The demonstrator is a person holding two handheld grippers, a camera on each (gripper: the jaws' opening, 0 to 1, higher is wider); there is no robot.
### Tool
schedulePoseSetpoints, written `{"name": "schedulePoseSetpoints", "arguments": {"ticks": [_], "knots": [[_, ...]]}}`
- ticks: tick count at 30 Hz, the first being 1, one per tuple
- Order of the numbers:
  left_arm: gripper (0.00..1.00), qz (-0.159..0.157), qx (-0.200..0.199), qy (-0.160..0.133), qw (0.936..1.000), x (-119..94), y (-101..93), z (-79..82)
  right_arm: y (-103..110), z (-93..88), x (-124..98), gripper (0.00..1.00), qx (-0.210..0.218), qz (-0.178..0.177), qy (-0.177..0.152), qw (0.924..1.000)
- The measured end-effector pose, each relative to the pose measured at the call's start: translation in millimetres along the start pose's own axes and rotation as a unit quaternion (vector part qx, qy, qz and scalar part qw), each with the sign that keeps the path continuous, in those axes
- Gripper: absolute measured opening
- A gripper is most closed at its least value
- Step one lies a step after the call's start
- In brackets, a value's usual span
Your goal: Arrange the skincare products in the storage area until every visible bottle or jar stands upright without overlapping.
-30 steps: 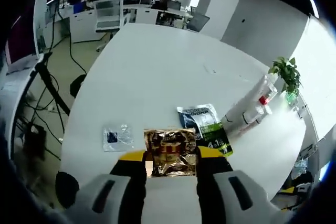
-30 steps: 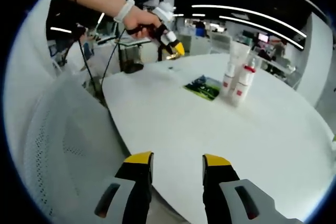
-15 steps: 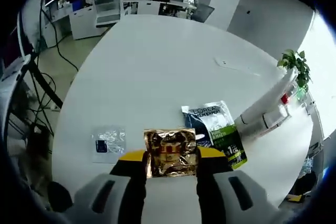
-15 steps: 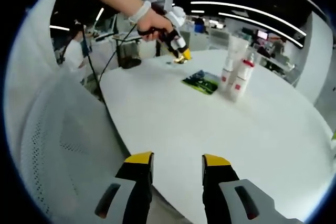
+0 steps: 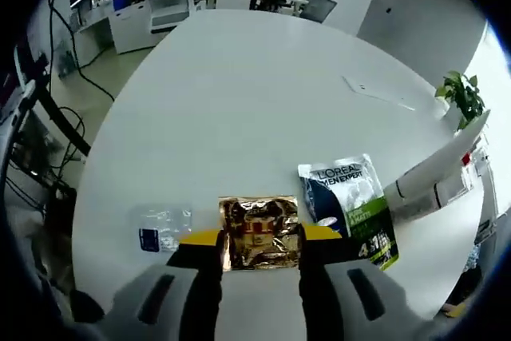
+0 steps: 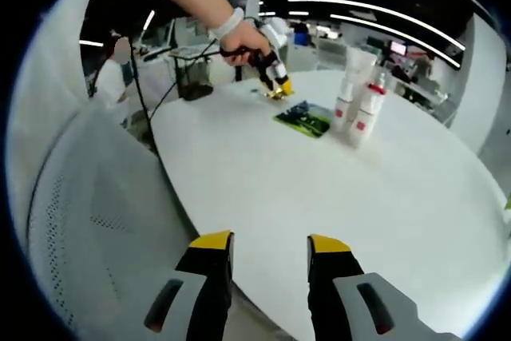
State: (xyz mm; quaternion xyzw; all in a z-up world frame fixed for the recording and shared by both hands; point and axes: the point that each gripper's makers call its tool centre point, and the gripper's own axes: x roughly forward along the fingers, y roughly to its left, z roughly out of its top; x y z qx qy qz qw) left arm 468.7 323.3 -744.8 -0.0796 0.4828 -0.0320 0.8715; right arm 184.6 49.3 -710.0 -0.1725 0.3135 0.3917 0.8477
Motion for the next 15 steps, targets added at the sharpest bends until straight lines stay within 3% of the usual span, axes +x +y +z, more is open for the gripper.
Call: {"name": "schedulePoseSetpoints", "arguments": {"ticks": [4, 7, 11, 15], "knots": [[0.35, 0.002, -0.009, 0.001, 1.0000, 5, -2.3, -0.1, 0, -2.0, 1, 0.38, 0.001, 0.000, 0.004, 1.0000], [0.35, 0.006, -0.046, 0.002, 0.9989, 8, 0.5, -0.6, -1, -5.0, 1, 0.38, -0.003, -0.004, 0.012, 0.9999], [0.36, 0.016, -0.031, 0.005, 0.9994, 12, 2.1, -1.3, -3, -5.4, 1, 0.38, 0.002, -0.009, 0.011, 0.9999], [0.36, 0.025, -0.041, -0.008, 0.9988, 14, 3.5, 4.6, -2, -7.2, 1, 0.36, 0.002, -0.007, 0.015, 0.9999]]}}
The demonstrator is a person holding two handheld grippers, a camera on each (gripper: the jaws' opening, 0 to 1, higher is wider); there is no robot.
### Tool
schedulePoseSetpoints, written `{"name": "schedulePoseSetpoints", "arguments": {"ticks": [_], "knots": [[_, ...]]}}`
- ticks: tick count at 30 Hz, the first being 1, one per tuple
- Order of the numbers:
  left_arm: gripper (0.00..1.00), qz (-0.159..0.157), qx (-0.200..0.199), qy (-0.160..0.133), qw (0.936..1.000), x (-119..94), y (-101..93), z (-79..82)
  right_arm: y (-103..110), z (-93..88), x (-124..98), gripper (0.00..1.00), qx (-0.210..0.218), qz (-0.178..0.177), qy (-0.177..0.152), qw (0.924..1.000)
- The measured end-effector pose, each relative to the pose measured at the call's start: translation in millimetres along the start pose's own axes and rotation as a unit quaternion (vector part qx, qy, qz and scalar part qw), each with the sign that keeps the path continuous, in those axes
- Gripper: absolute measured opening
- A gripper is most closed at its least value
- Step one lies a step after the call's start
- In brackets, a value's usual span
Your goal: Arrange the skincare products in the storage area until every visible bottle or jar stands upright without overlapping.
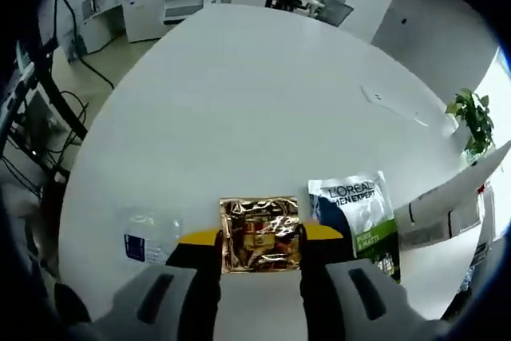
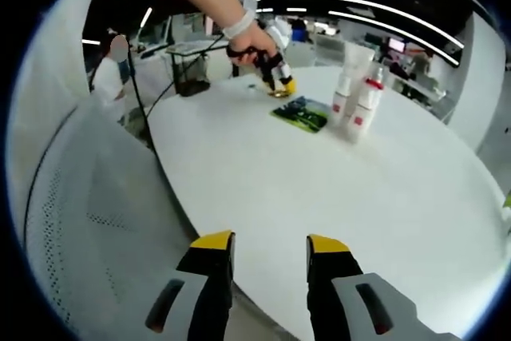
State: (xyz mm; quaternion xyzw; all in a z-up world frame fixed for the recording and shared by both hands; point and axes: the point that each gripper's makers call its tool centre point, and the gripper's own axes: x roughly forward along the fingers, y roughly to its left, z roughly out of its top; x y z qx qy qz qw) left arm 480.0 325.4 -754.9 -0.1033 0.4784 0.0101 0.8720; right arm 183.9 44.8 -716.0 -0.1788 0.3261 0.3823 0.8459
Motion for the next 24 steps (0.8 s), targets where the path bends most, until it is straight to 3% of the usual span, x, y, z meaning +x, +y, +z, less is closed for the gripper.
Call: {"name": "schedulePoseSetpoints", "arguments": {"ticks": [10, 18, 21, 24], "knots": [[0.38, 0.019, -0.008, -0.006, 0.9998, 3, 0.9, 1.0, 0, -4.4, 2, 0.35, -0.003, 0.002, 0.012, 0.9999], [0.40, 0.008, -0.005, -0.011, 0.9999, 2, 0.0, 3.5, 0, -5.7, 1, 0.32, -0.004, 0.001, 0.016, 0.9999], [0.37, 0.016, 0.013, -0.038, 0.9991, -4, 4.4, 15.9, -1, -5.4, 1, 0.32, -0.007, 0.000, 0.015, 0.9999], [0.36, 0.042, 0.060, -0.078, 0.9942, -14, 21.5, 37.7, 0, -5.3, 1, 0.32, -0.008, 0.000, 0.015, 0.9999]]}}
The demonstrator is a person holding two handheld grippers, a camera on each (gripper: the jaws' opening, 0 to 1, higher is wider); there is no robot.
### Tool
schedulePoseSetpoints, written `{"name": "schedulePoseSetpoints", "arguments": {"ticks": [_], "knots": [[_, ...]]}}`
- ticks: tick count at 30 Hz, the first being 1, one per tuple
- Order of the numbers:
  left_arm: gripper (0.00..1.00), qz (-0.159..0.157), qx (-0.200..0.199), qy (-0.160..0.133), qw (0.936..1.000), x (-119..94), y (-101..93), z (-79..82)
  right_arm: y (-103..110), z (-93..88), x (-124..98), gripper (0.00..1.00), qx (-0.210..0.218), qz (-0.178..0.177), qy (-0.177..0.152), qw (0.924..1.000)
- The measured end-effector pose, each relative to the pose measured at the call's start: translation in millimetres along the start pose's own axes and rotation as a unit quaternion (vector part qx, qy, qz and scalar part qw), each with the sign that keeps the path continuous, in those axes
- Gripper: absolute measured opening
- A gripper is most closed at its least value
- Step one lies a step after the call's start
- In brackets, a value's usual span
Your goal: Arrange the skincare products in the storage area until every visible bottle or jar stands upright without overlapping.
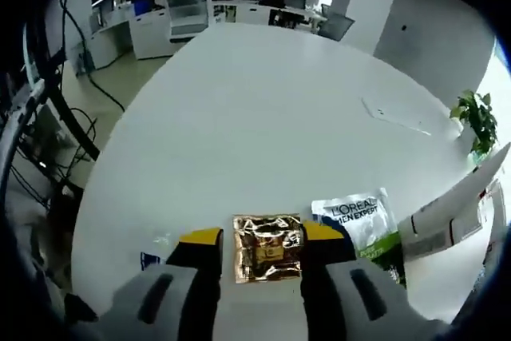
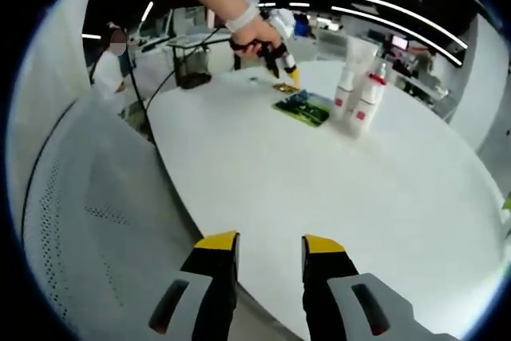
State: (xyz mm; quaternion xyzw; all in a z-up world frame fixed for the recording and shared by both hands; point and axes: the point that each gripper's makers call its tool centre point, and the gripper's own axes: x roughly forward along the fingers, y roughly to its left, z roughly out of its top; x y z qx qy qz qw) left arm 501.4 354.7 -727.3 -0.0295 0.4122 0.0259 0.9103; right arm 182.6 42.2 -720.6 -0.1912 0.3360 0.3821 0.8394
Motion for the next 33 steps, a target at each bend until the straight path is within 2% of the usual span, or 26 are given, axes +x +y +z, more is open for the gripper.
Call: {"name": "schedulePoseSetpoints", "arguments": {"ticks": [2, 3, 6, 10, 11, 13, 16, 17, 22, 33], "knots": [[0.40, 0.017, 0.018, -0.013, 0.9996, -2, 14.0, 6.5, 0, -0.2, 0, 0.32, -0.001, -0.001, 0.000, 1.0000], [0.42, 0.030, 0.024, -0.008, 0.9992, -3, 26.5, 5.2, -1, -0.4, 0, 0.32, 0.000, -0.001, 0.001, 1.0000], [0.43, 0.045, 0.004, 0.018, 0.9988, -2, 56.4, -6.8, -1, 0.0, 0, 0.32, -0.001, -0.003, 0.001, 1.0000], [0.45, 0.050, 0.005, 0.032, 0.9982, -4, 73.6, -27.6, 0, -0.8, 0, 0.30, 0.000, 0.000, 0.004, 1.0000], [0.43, 0.041, 0.014, 0.030, 0.9986, -4, 72.6, -33.5, 0, -1.0, 1, 0.30, 0.000, 0.001, 0.005, 1.0000], [0.51, 0.028, 0.032, 0.039, 0.9983, -1, 69.1, -45.3, 0, -2.1, 1, 0.30, 0.000, 0.002, 0.007, 1.0000], [0.51, 0.035, 0.060, 0.053, 0.9961, -2, 70.3, -56.0, 1, -3.4, 1, 0.29, 0.002, 0.004, 0.010, 0.9999], [0.50, 0.038, 0.038, 0.030, 0.9981, -3, 68.6, -51.0, 2, -4.3, 1, 0.29, 0.001, 0.005, 0.012, 0.9999], [0.40, 0.005, 0.042, 0.030, 0.9987, -3, 59.8, -51.4, 5, -5.5, 2, 0.28, 0.003, 0.012, 0.016, 0.9998], [0.36, 0.000, 0.028, 0.043, 0.9987, -6, 58.0, -54.2, 7, -7.2, 4, 0.27, 0.005, 0.020, 0.022, 0.9996]]}}
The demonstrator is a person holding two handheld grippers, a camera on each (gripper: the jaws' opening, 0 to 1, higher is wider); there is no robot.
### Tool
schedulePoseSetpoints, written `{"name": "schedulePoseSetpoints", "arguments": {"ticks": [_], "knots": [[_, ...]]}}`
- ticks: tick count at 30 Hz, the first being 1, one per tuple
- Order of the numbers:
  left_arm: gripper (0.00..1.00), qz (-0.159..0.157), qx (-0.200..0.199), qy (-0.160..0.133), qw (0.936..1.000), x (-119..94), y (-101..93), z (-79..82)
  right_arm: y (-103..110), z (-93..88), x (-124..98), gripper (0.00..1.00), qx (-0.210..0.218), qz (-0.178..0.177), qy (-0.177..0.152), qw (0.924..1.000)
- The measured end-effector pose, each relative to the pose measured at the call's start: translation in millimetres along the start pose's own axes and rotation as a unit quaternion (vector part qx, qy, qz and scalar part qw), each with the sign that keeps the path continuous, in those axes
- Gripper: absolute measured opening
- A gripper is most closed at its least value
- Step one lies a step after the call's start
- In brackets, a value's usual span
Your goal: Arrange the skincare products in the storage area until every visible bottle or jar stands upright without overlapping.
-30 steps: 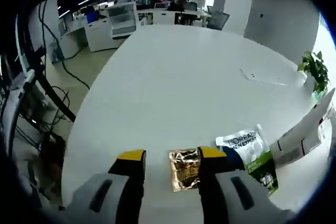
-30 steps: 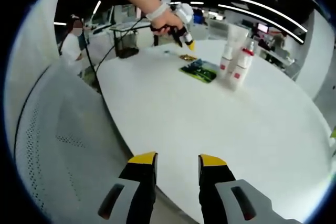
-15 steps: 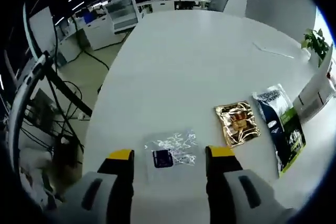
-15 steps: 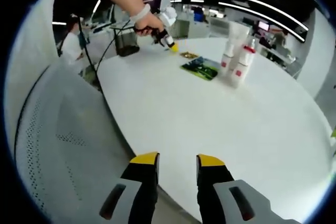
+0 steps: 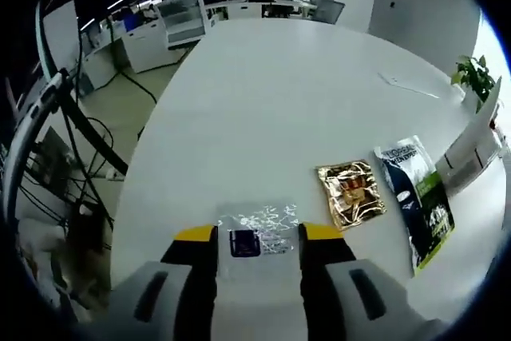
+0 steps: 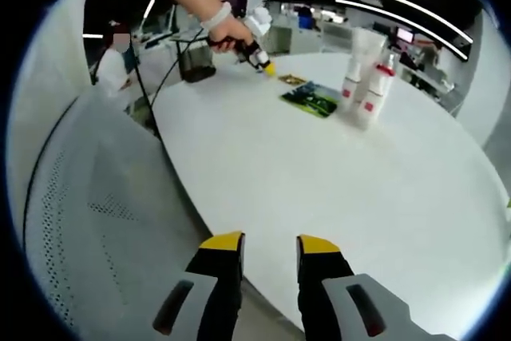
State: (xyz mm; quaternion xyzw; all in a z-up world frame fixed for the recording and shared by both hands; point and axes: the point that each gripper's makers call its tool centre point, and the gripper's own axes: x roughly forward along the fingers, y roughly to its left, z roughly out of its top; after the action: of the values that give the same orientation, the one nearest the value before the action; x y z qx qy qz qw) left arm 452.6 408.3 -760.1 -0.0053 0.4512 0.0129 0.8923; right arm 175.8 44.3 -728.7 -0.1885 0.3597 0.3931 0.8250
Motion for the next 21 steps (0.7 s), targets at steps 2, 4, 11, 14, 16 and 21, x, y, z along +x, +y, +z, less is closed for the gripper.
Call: {"name": "schedulePoseSetpoints", "arguments": {"ticks": [2, 4, 11, 14, 16, 21], "knots": [[0.36, 0.001, -0.002, 0.002, 1.0000, -2, 1.2, -3.2, 0, -0.3, 0, 0.27, -0.002, 0.001, 0.001, 1.0000], [0.36, 0.005, -0.003, 0.002, 1.0000, -6, 2.2, -5.9, 1, -0.1, 0, 0.27, -0.001, 0.002, 0.001, 1.0000], [0.36, -0.009, -0.023, -0.029, 0.9993, -33, 1.9, -9.7, 2, 0.6, 0, 0.26, -0.004, 0.005, -0.001, 1.0000], [0.36, -0.024, -0.035, -0.062, 0.9972, -52, -6.1, -11.0, 4, 1.4, 0, 0.26, -0.006, 0.008, -0.002, 0.9999], [0.36, -0.028, -0.039, -0.066, 0.9967, -68, -10.6, -21.1, 5, 1.9, 0, 0.25, -0.008, 0.011, -0.002, 0.9999], [0.36, -0.057, -0.064, -0.094, 0.9919, -108, -35.4, -53.2, 7, 1.9, 0, 0.25, -0.013, 0.015, -0.004, 0.9998]]}}
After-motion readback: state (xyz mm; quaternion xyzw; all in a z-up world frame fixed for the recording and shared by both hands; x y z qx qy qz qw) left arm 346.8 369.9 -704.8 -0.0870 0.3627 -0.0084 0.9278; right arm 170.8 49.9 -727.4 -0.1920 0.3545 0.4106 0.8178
